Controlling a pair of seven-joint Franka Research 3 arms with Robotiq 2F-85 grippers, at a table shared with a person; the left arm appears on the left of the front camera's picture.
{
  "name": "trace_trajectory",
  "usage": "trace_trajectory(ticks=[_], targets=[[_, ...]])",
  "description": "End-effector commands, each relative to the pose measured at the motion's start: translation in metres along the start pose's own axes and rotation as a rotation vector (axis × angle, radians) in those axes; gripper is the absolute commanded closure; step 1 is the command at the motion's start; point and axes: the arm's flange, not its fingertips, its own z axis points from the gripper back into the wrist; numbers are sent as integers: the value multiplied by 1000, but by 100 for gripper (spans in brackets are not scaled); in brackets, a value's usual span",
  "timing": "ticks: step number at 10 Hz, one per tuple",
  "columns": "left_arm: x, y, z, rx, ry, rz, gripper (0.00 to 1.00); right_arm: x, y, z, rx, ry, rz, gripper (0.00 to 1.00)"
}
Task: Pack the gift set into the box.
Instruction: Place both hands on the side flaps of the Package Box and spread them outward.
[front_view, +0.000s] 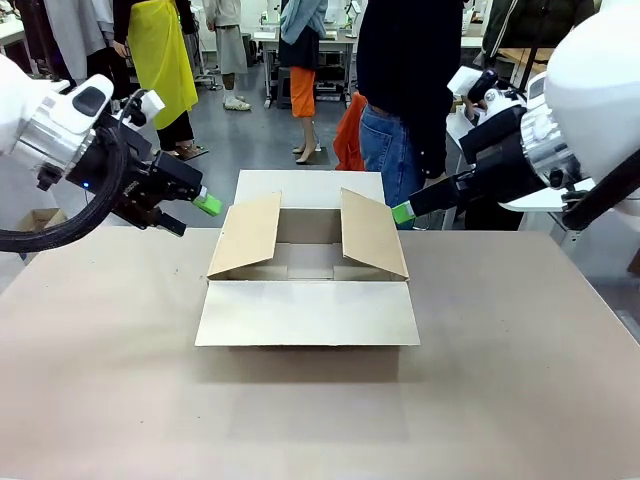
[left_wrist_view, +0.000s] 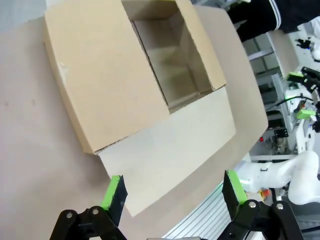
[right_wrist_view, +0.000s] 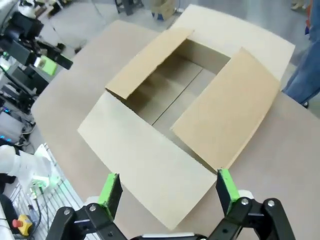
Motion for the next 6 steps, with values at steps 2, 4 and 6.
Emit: trace_trajectory(ticks=[2, 4, 6], targets=[[-22, -13, 25, -9, -63, -17, 0, 0, 9, 13, 26, 50, -36, 0], [-16, -22, 10, -4, -14, -103, 0, -2, 6, 3, 26, 19, -11, 0], [9, -58, 0, 30, 10, -155, 0, -7, 5, -16, -17, -13, -20, 0]])
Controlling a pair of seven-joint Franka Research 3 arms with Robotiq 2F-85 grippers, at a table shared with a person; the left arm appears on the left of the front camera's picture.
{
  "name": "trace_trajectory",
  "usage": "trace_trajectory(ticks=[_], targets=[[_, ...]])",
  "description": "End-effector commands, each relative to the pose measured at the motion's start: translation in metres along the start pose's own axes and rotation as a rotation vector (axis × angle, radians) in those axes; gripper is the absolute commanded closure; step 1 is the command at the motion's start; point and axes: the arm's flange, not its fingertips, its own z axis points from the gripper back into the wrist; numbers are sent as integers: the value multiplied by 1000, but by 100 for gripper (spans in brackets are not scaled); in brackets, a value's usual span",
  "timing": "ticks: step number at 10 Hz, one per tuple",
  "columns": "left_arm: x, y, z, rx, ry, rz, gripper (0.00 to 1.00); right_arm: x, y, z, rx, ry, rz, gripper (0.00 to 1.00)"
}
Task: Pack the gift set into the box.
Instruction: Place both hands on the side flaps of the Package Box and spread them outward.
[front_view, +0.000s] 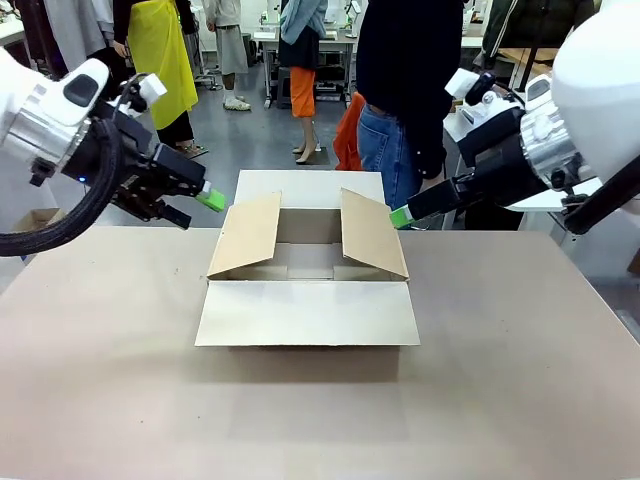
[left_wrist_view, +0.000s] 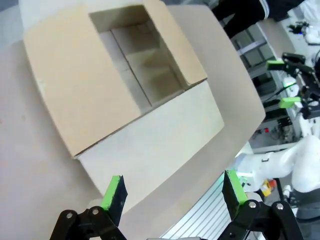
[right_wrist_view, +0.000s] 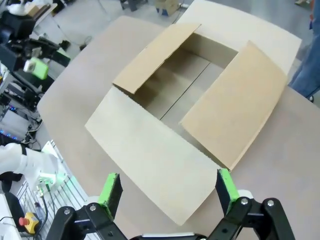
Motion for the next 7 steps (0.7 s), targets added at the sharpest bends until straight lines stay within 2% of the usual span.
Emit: trace_trajectory(ticks=[1, 3, 4, 6, 7], targets=[[43, -22, -21, 92, 29, -35, 0, -9, -3, -14, -30, -45, -18, 0], [93, -41, -67, 184, 96, -30, 0, -11, -8, -14, -72, -81, -32, 0], [109, -47, -91, 252, 119, -35, 0, 0, -4, -8, -33, -21, -17, 0], [138, -51, -132, 377, 131, -22, 0, 0, -4, -8, -33, -21, -17, 0], [149, -46, -148, 440, 105, 12, 0, 0, -4, -8, -33, -21, -17, 0]])
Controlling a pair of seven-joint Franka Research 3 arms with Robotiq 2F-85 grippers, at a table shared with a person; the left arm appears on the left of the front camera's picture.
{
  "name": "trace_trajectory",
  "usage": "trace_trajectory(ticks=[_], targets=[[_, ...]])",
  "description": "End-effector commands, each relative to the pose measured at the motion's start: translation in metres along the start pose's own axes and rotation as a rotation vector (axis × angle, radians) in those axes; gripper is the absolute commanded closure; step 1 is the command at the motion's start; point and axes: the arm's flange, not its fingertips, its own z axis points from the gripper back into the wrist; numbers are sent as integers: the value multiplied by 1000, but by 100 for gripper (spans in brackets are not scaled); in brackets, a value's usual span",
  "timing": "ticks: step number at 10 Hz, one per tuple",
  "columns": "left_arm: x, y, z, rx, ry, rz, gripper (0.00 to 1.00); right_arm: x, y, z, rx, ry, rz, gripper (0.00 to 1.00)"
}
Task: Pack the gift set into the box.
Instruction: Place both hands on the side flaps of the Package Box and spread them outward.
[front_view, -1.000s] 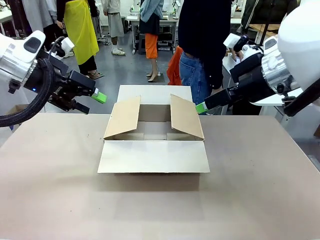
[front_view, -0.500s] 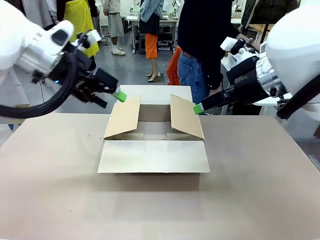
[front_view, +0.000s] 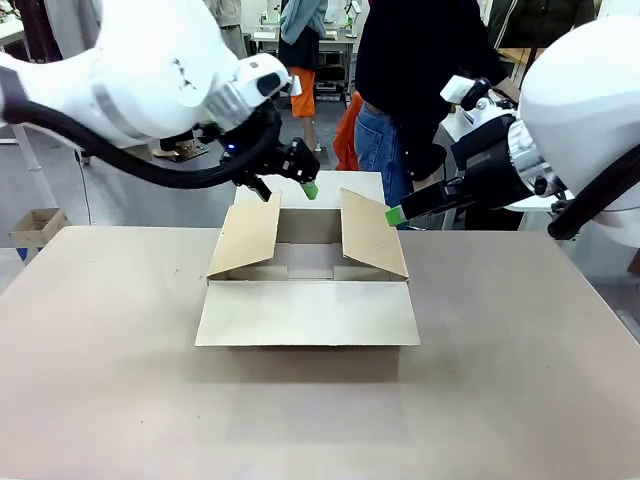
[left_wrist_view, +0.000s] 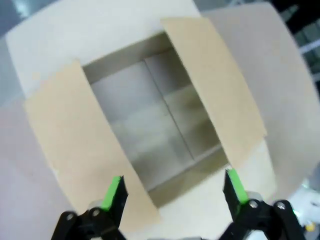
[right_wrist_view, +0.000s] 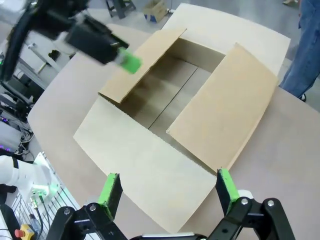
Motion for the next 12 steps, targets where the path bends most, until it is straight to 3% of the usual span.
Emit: trace_trajectory(ticks=[1, 5, 12], targets=[[31, -11, -21, 96, 18, 62, 0, 0, 1, 2, 6, 7, 8, 0], [33, -5, -67, 284, 138, 137, 0, 0, 1, 2, 6, 7, 8, 0], [-4, 20, -94, 507, 225, 34, 0, 0, 1, 2, 6, 7, 8, 0]])
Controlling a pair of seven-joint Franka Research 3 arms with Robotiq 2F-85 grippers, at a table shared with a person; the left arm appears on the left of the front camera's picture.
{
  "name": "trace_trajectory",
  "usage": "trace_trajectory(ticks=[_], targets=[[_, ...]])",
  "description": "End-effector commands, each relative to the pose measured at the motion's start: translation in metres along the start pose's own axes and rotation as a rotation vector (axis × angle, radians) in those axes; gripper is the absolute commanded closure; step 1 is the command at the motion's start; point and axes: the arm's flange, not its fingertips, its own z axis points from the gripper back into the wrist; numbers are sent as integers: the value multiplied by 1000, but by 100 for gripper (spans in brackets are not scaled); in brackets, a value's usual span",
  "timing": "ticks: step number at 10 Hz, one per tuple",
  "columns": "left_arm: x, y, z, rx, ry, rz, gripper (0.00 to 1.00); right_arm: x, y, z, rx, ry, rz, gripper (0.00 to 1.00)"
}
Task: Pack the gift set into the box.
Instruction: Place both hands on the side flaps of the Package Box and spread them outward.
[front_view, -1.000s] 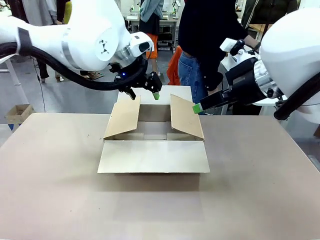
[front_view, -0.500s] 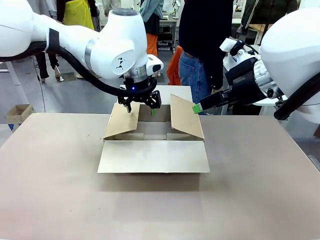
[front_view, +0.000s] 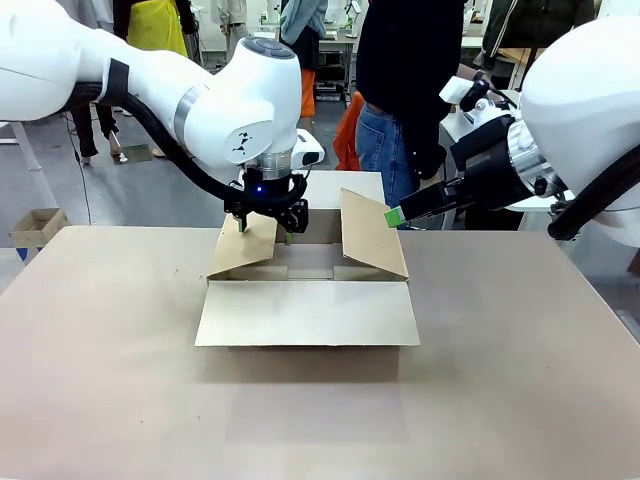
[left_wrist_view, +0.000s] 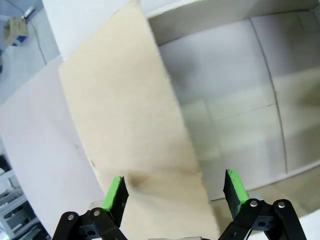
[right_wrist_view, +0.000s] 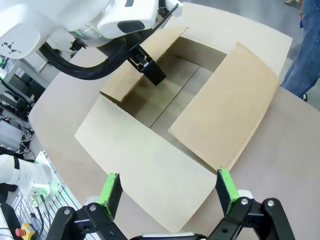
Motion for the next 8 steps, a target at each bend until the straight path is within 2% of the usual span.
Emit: trace_trajectory(ticks=[1, 3, 8], targets=[[-9, 5, -1, 77, -15, 14, 0, 1, 0, 3, 1, 3, 8, 0], [-12, 9, 1, 153, -19, 36, 0, 1, 0, 3, 1, 3, 8, 0], [-29, 25, 31, 170, -93, 70, 0, 1, 0, 3, 1, 3, 8, 0]])
